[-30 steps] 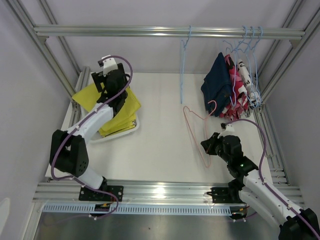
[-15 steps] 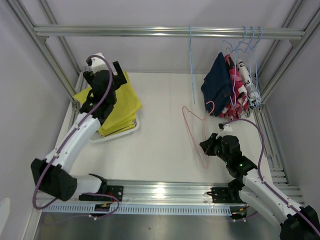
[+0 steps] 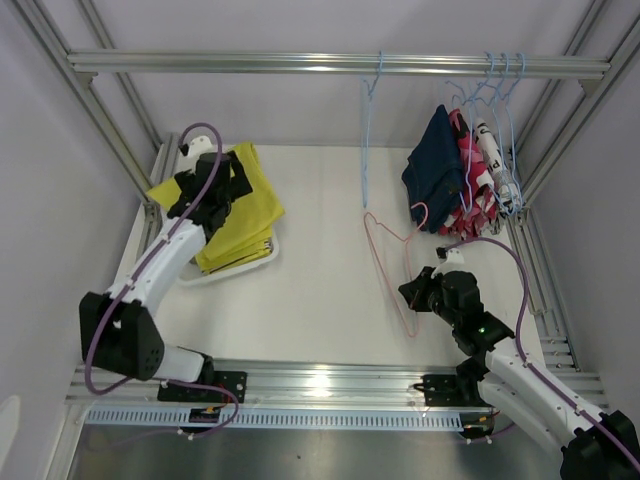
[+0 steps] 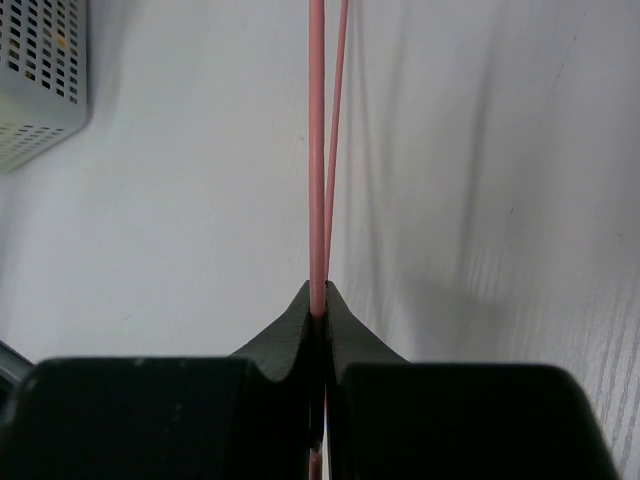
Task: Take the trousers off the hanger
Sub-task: Place the trousers in the bin.
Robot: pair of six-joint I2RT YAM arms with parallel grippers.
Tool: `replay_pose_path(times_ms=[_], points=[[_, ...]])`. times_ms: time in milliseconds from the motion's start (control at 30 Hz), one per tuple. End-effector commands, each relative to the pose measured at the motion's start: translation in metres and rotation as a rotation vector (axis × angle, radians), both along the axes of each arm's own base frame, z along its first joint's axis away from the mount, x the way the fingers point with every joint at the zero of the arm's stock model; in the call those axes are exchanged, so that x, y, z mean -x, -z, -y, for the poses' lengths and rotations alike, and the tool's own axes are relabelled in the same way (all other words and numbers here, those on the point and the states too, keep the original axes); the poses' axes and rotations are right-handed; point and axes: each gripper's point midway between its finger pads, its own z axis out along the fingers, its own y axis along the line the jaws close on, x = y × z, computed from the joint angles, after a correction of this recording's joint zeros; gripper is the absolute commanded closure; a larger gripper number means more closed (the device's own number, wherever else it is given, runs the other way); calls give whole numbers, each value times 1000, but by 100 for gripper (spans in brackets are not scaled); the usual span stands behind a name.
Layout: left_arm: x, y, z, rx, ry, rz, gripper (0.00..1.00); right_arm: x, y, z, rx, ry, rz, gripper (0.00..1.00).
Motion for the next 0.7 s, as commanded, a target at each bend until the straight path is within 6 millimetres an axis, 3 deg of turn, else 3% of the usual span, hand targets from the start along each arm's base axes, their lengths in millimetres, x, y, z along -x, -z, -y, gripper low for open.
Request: replay_pose_path(times_ms=[0,33,67,100,200,267,300,367,433,533,633,667], points=[[-14,42,-7,98,-30,-109,1,-3,-4,-2,1,-9,38,100],[-19,45,-7,109,-31,-115,1,-3,-3,-3,4,-13,35,100],[-27,61,-8,123,-30,-151,1,-2,-2,-3,5,-16,30,100],[-30,57,-9,134,-27,-139,1,-6,-6,-5,-6,-14,53,100],[-49,91,-6,152,-27,-224,1,-4,-5,-6,-4,-22,50,100],[-47,112,-3,203,-26,-305,1,-4,-4,-6,-2,-23,47,100],[-52,111,-1,228,-24,-317,1,-4,-5,-6,-3,-22,50,100],[-45,139,4,282,-21,-419,1,-5,-7,-6,-3,-20,55,100],[-45,146,7,296,-17,-450,1,-4,-7,-6,-3,-22,56,100],[-34,151,9,313,-20,-469,1,-5,-10,-6,-5,-22,60,100],[-26,128,10,300,-10,-420,0,-6,-19,-7,-8,-22,76,100],[-23,109,12,292,5,-380,1,-4,-18,-6,-6,-26,66,100]])
